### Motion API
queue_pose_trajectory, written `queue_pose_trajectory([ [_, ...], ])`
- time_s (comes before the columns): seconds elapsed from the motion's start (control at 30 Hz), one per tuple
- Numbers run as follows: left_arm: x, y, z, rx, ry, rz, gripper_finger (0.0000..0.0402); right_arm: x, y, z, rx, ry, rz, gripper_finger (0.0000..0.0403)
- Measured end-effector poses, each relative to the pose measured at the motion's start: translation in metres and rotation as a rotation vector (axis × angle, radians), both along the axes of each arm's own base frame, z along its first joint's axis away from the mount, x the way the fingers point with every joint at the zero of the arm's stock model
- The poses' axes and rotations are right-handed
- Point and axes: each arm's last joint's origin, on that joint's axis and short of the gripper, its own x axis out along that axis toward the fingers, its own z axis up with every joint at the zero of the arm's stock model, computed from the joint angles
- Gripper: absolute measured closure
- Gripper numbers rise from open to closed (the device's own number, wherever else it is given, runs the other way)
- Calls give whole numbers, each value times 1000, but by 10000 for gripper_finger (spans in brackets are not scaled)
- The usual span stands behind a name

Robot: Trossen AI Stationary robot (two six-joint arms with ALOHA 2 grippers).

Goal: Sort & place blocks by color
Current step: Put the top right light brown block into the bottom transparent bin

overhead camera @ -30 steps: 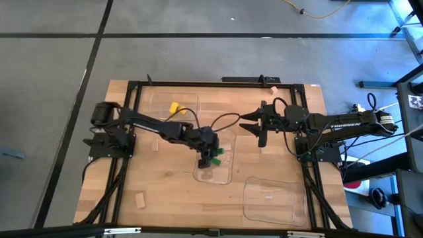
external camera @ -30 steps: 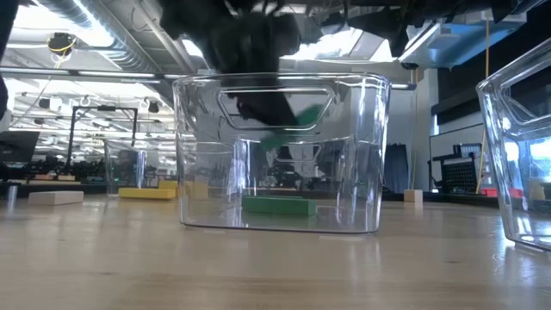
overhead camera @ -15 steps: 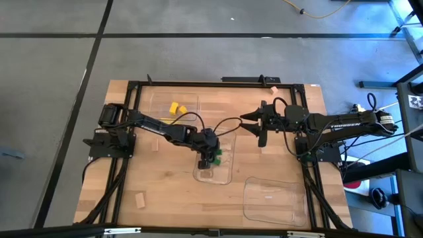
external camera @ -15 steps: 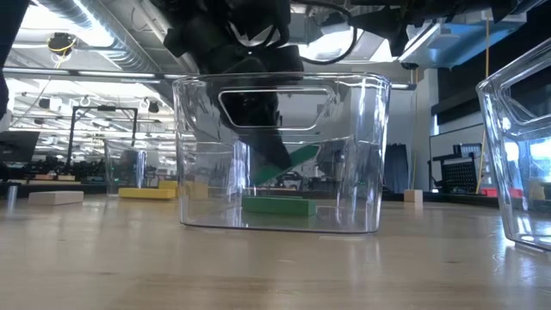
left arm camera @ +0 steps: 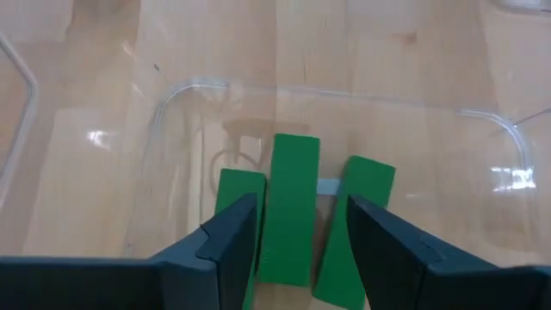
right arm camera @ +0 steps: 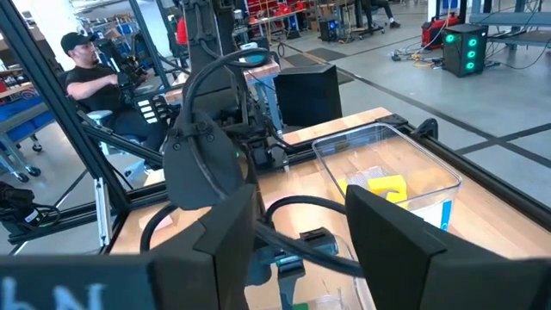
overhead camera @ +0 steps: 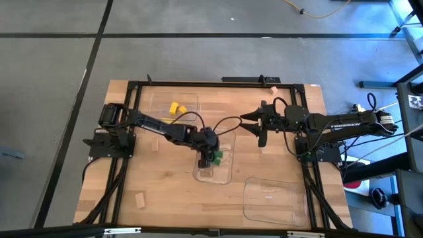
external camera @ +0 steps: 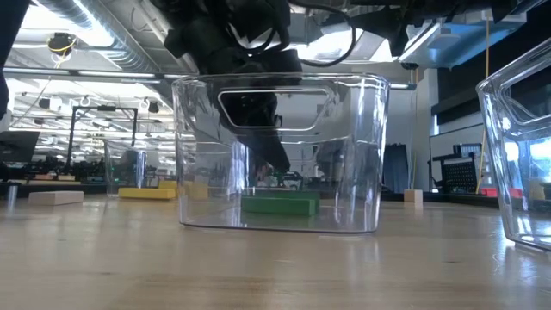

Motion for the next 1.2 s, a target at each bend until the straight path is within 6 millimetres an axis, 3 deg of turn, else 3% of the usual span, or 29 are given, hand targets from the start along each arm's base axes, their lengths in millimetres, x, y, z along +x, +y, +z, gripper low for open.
queue_pose_trajectory([
  [0.17,-3,7,6,-61,4,9,229,0,0,0,0,-2,0,219],
  [0.3,-18,21,33,-76,1,41,231,0,0,4,-3,-38,1,219],
  [0.43,-44,38,78,-77,-78,93,232,0,0,8,-31,-77,2,219],
  [0.63,-93,53,159,-70,-399,155,233,0,0,8,-35,-81,2,219],
  [0.73,-120,55,188,-55,-583,165,233,0,0,8,-34,-81,2,219],
  [0.87,-147,53,190,-55,-791,165,233,0,0,9,-34,-88,2,219],
  [0.97,-160,50,171,-130,-906,188,233,0,0,9,-34,-92,2,219],
  [1.13,-167,41,144,-225,-1006,199,233,0,0,9,-29,-94,2,219],
  [1.2,-168,39,145,-221,-1045,201,233,0,0,10,-29,-95,2,219],
])
